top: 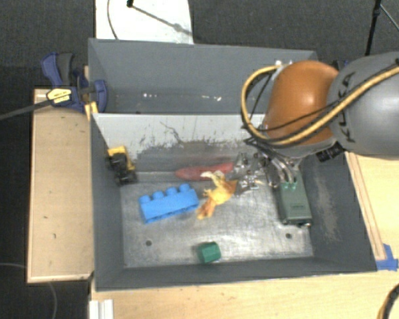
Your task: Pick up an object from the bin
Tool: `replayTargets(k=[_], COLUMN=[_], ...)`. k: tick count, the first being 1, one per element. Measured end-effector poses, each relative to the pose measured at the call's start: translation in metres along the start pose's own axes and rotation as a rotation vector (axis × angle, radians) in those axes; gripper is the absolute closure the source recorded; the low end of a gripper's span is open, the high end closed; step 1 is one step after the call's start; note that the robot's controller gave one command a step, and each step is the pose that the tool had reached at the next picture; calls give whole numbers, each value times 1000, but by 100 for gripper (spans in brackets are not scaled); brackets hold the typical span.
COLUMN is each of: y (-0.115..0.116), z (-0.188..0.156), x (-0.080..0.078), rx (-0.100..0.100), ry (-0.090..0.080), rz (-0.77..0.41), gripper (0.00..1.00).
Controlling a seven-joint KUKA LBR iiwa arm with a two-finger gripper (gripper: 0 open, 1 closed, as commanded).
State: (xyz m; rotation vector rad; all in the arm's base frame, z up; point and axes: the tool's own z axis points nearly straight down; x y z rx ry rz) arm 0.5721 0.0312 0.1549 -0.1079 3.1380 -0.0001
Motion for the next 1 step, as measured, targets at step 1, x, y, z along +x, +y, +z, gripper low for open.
replayTargets(k=[1], y=[0], z=[-69], x=[-13], rx=[0], ry=[0], rz=[-17], gripper=[100])
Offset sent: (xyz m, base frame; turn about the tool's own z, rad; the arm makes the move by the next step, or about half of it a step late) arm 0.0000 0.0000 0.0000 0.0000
